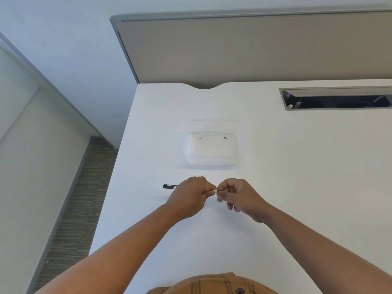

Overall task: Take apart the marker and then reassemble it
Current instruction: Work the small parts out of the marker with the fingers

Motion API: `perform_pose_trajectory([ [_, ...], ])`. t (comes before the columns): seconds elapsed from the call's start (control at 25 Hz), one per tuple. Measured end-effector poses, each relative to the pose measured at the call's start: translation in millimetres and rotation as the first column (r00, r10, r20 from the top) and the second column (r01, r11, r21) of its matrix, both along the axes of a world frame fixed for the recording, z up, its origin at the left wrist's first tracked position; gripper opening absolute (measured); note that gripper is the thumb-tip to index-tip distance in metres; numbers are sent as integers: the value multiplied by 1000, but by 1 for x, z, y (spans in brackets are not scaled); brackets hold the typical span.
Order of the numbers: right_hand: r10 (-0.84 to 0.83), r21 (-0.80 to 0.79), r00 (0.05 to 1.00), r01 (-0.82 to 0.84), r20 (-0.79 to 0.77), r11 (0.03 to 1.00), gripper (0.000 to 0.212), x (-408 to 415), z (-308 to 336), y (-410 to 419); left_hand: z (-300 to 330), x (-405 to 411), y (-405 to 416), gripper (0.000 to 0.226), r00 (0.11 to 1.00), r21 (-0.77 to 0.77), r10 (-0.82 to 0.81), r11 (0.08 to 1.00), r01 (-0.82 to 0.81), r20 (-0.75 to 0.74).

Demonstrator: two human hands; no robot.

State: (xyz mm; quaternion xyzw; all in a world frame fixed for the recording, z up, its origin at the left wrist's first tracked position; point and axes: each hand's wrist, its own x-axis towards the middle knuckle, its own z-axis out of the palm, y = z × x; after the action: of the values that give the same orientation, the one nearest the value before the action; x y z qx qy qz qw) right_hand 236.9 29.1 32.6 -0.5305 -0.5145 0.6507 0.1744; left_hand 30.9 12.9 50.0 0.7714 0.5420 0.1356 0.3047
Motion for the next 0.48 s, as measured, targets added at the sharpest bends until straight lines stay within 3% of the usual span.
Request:
perform_pose_trajectory([
  [0.16,20,-95,999,-17,25,995,39,-1,3,1,2,0,0,22,1000,8,-7,1000,7,2],
  [0.48,33,104,995,-42,90,994,18,-4,-1,-3,4,1,-2,21,1000,-44,21,999,-21,-1],
])
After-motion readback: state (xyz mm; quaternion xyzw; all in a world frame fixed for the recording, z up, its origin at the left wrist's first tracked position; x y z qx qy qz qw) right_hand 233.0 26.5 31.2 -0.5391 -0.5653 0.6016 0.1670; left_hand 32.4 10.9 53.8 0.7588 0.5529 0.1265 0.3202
